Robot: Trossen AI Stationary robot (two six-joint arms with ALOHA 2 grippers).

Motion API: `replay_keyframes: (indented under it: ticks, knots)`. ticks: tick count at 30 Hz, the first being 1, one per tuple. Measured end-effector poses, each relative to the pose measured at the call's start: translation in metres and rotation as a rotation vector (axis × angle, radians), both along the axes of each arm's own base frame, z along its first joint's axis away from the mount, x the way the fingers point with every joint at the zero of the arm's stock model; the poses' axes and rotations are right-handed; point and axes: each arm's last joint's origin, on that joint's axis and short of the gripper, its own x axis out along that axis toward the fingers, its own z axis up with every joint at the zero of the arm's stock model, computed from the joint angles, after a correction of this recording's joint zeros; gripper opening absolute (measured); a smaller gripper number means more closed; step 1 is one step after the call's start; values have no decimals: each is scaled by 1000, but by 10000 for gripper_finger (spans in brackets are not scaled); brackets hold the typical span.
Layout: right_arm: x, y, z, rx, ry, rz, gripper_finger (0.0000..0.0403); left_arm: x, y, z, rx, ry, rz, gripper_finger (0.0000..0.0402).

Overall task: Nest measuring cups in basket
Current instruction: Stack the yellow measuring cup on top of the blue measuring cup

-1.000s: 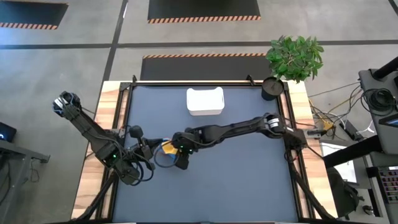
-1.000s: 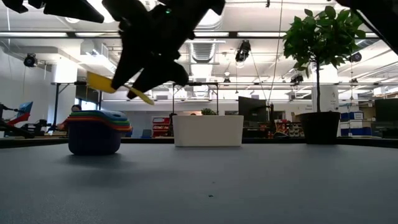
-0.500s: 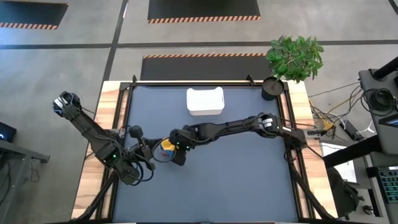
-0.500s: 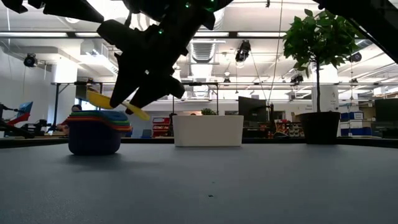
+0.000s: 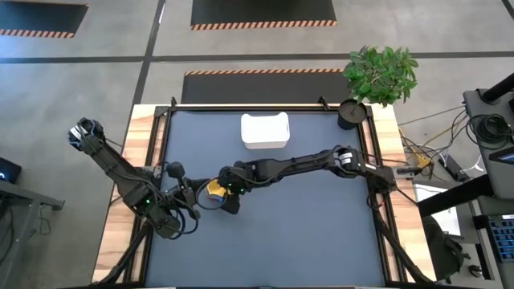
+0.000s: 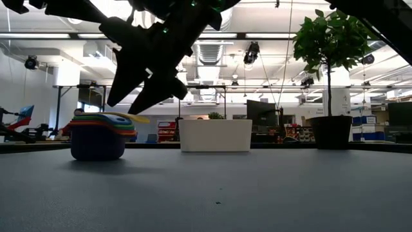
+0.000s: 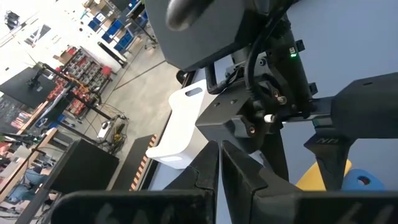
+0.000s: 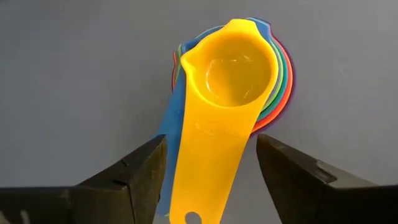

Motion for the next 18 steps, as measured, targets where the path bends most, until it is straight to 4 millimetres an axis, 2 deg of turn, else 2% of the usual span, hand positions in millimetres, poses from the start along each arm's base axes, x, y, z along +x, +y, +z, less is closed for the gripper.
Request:
replay_keyframes:
  ticks: [5,10,13,18]
  knots:
    - [-4,-1,11,-25,-10,29,237,0,0,0,0,0,0,0]
    - [-16,-2,34,-71,-7,79,211,0,0,0,-5,0,0,0]
    - [-25,-4,41,-158,40,119,171,0,-1,-1,-42,13,-15,0]
    - [-34,-5,37,-246,99,183,74,0,-3,-4,-156,52,-52,0]
